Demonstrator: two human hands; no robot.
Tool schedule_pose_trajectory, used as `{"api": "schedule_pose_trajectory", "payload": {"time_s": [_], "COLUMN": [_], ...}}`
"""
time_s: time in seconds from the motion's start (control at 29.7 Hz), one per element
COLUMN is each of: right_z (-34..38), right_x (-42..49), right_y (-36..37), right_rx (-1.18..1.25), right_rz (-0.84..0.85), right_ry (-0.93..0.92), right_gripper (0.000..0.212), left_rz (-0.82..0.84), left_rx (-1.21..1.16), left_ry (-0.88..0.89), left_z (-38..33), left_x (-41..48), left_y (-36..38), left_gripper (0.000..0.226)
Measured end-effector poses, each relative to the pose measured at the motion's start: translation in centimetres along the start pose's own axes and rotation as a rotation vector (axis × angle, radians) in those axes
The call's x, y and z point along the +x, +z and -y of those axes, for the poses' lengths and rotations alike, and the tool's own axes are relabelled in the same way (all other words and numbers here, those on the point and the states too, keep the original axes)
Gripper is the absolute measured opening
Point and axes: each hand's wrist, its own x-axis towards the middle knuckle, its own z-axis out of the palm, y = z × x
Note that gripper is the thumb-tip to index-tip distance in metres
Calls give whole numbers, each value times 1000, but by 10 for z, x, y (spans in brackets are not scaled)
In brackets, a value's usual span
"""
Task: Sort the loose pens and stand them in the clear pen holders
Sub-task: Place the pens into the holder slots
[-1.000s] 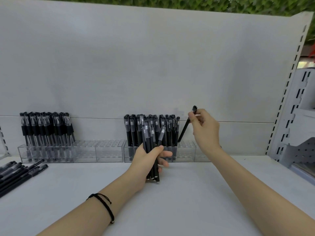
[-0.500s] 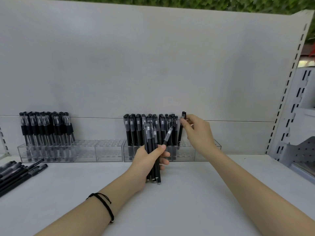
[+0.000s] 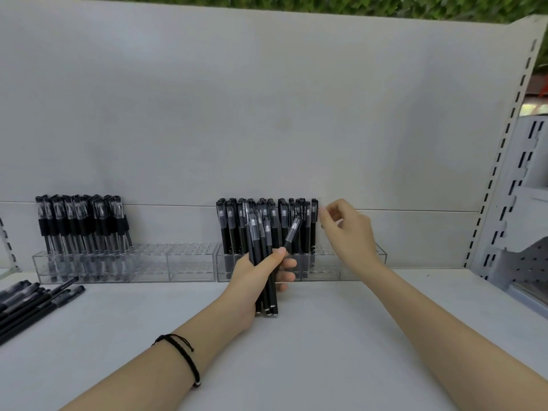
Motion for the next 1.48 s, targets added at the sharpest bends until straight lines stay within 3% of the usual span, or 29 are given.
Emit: {"api": "schedule_pose_trajectory", "payload": {"time_s": [0.1, 0.2, 0.34, 0.47, 0.61, 0.71, 0.81, 1.08, 1.24, 1.48], "right_z": [9, 21, 32, 35, 35, 28, 20, 14, 21, 10], "right_x": [-5, -13, -14, -12, -2, 5, 8, 10, 13, 10], "right_y": [-3, 0, 4, 2, -4, -14, -18, -11, -11, -5], "right_rx": [131, 166, 354, 462, 607, 491, 364, 271, 237, 103], "right_rz": [45, 179, 248, 190, -20, -189, -233, -183, -170, -32], "right_ry": [-74, -102, 43, 155, 197, 95, -11, -81, -120, -42], "right_gripper": [27, 17, 11, 16, 14, 14, 7, 2, 2, 8], "left_rz": [19, 60, 90, 57, -16, -12, 15, 47, 31, 58], "left_rx": [-23, -22, -4, -35, 30, 97, 142, 131, 133, 162], "left_ry": [5, 31, 38, 43, -1, -21, -6, -2, 2, -1], "left_z": [0, -1, -2, -5, -2, -1, 1, 2, 1, -1], "left_x": [-1, -3, -5, -4, -3, -2, -3, -3, -2, -6], "left_y": [2, 3, 5, 7, 1, -1, 2, 5, 4, 6], "left_gripper": [28, 25, 26, 25, 27, 30, 35, 32, 47, 41]}}
